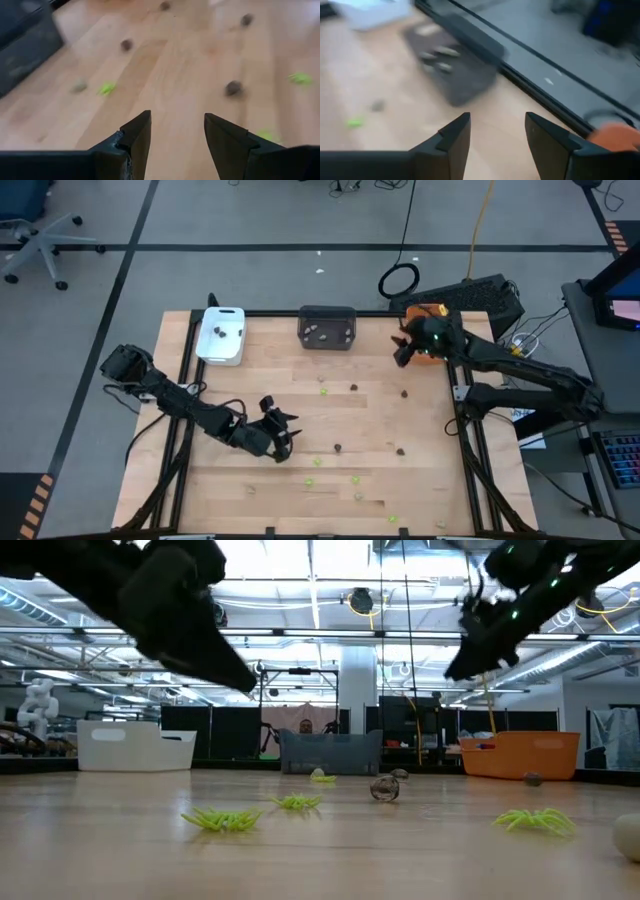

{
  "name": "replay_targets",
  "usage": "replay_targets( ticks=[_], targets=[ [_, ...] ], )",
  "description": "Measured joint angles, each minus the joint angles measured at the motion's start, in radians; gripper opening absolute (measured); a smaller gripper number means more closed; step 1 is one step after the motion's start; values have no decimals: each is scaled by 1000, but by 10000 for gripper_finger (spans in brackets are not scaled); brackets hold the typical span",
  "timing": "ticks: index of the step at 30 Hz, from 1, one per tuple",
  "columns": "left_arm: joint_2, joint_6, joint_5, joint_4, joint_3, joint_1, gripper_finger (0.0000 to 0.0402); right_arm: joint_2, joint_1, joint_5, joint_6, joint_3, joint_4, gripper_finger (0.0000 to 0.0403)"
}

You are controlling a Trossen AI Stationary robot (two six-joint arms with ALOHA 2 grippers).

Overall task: Sort Halloween decoration
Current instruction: Put the black toy skull into the white bin

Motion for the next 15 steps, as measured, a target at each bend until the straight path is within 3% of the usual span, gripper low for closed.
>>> replay_targets(
  ticks=[5, 11, 15],
  targets=[
    [0, 139, 44, 167, 0, 3, 184, -64, 194, 1, 6, 0, -6, 172],
    [0, 202, 59, 243, 0, 3, 184, -28, 424, 4, 37, -6, 10, 172],
    [27, 207, 60, 292, 0, 3, 184, 25, 556, 6, 50, -111, 242, 172]
  ],
)
